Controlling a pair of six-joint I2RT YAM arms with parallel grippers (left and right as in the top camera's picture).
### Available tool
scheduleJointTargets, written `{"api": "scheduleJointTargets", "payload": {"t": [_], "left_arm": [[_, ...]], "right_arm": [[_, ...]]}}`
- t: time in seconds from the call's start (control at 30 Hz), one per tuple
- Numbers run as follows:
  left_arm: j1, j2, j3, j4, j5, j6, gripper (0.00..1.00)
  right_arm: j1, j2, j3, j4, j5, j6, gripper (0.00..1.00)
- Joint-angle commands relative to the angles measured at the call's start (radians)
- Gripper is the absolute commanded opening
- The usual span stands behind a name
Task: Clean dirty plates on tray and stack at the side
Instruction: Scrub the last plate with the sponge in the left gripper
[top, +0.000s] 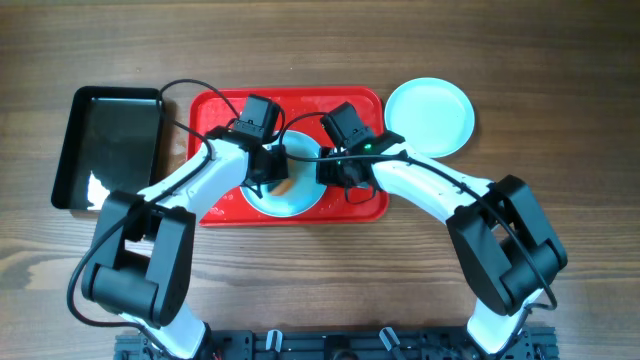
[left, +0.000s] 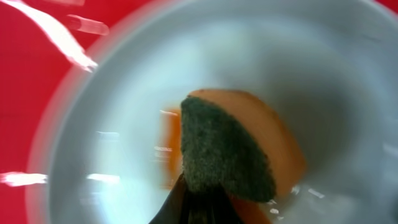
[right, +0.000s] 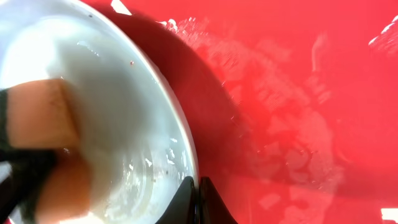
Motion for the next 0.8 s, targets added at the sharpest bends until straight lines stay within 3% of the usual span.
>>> {"api": "scheduleJointTargets", "payload": {"t": [0.0,0.1,0.2,0.4,0.47,0.5,0.57,0.67,0.77], "left_arm": [[0.009,0.027,-0.013,-0.017,-0.502,-0.001,0.04],[0.009,0.021,0.003,-0.026,-0.684,0.003,0.04],[0.008,-0.031,0.043,-0.066,-0.695,-0.006,0.04],[0.006,-0.212,0.052,-0.021,-0.297,0.000,0.04],[0.006,-0.209,0.051,-0.026,-0.264,0.003,0.04],[0.014,-0.209,0.051,-0.022,-0.266,0.002,0.04],[0.049,-0.209,0.051,-0.017,-0.266,0.002,0.04],[0.132,-0.209,0.051,-0.030,-0.228,0.002,0.04],[0.202,-0.209,0.050,-0.046,-0.048,0.003,0.04]], "right_arm": [[0.000,0.015,-0.006,0.002,0.003,0.014,0.04],[0.000,0.015,-0.006,0.000,0.007,0.011,0.04],[0.000,0.015,-0.006,-0.021,0.045,0.011,0.04],[0.000,0.015,-0.006,-0.009,0.044,0.010,0.04],[0.000,0.015,-0.005,0.035,-0.023,-0.020,0.04],[0.000,0.015,-0.002,0.112,-0.138,-0.046,0.14],[0.000,0.015,0.021,0.168,-0.217,-0.045,0.22],[0.000,0.015,0.089,0.164,-0.223,-0.055,0.36],[0.002,0.017,0.108,0.147,-0.155,-0.060,0.43]]}}
